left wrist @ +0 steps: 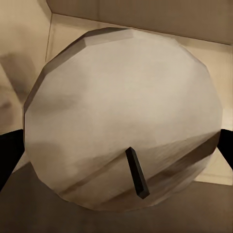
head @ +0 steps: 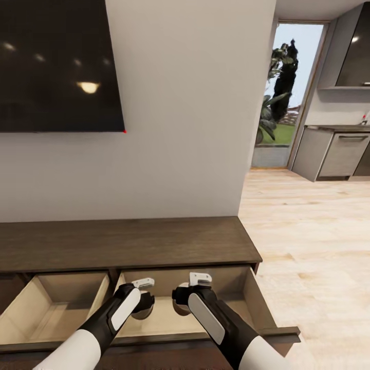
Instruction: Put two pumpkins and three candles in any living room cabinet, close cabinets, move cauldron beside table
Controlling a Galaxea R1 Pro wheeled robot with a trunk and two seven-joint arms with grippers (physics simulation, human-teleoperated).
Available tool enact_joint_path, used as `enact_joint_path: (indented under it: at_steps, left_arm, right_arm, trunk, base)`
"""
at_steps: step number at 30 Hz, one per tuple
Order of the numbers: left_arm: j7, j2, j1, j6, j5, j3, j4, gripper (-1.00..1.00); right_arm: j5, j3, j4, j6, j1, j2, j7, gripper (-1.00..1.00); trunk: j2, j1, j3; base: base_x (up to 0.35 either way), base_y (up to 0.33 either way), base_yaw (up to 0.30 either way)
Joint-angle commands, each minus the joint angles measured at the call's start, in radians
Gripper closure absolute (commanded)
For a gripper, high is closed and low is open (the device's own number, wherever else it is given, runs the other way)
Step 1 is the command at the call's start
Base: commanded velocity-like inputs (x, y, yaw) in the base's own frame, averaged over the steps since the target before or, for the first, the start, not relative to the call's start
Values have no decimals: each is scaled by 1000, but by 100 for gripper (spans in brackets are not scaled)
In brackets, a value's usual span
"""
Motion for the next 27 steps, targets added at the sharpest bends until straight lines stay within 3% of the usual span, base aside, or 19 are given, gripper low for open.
enact_joint_path:
  at_steps: [1,20,27]
  left_arm:
    - [11,0,-1,1,8,-4,-4,100]
    - [12,-2,-2,1,6,-4,-9,100]
    - [12,1,-2,1,6,-3,-34,100]
  right_arm:
    - [-7,3,-1,-1,-1,0,-9,100]
    - [-7,4,-3,-6,-1,0,-9,100]
    - [-7,4,-3,-6,-1,0,-9,100]
  trunk:
    - [-8,4,-4]
    - [-141,77,-64]
    - [-141,77,-68]
  base:
    - [0,0,0]
    - [0,0,0]
    - [0,0,0]
